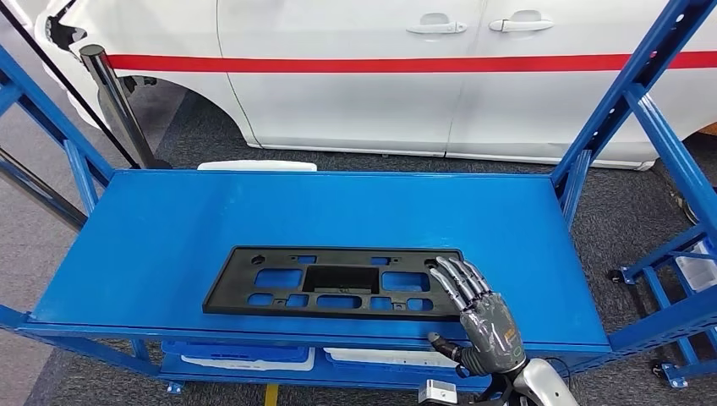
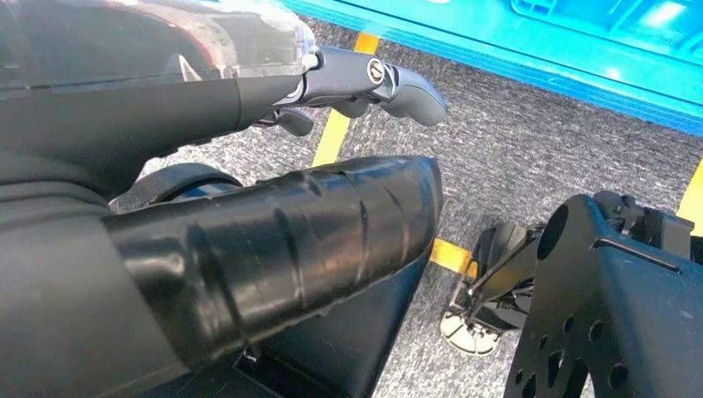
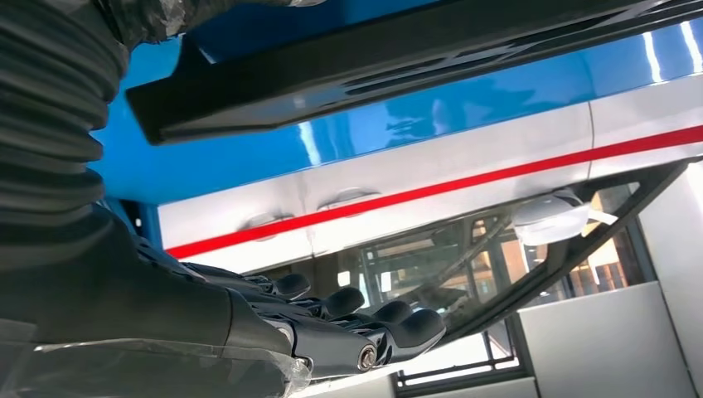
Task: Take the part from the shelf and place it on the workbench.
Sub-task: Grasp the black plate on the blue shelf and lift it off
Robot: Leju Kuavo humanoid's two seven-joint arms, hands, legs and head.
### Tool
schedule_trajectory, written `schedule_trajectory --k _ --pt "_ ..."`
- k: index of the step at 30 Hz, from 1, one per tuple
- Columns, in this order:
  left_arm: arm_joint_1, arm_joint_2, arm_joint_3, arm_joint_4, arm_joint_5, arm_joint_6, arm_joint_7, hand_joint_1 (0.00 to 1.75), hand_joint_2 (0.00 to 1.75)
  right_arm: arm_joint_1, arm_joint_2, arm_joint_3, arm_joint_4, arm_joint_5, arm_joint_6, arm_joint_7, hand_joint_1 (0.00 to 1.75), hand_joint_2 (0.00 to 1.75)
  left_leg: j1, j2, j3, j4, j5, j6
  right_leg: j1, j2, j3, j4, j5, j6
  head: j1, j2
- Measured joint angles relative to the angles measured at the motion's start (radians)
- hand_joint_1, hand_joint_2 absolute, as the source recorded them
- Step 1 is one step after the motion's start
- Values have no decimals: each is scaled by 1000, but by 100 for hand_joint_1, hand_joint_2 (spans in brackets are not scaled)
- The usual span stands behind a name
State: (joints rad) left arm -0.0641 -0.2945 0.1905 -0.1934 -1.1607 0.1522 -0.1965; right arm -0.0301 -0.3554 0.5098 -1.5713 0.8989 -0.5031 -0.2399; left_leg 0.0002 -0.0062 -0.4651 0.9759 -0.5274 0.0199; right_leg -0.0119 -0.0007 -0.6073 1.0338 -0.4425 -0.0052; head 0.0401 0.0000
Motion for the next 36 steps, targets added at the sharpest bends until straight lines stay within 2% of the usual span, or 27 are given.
schedule_trajectory --k 9,22,36 --pt "-1 0 -5 0 -11 -4 3 0 0 -34 -19 44 0 -16 34 -12 0 175 0 0 0 3 0 -1 -3 0 2 -1 2 2 0 0" --pt "-4 0 -10 0 -33 -9 4 0 0 -202 -84 137 15 -83 214 37 0 175 -1 0 0 4 -1 -1 -4 0 2 -2 3 4 0 0" --pt "-4 0 -10 0 -34 -9 4 0 0 -241 -112 178 28 -85 218 42 0 175 -1 0 0 4 -1 -1 -4 0 2 -2 3 5 0 0"
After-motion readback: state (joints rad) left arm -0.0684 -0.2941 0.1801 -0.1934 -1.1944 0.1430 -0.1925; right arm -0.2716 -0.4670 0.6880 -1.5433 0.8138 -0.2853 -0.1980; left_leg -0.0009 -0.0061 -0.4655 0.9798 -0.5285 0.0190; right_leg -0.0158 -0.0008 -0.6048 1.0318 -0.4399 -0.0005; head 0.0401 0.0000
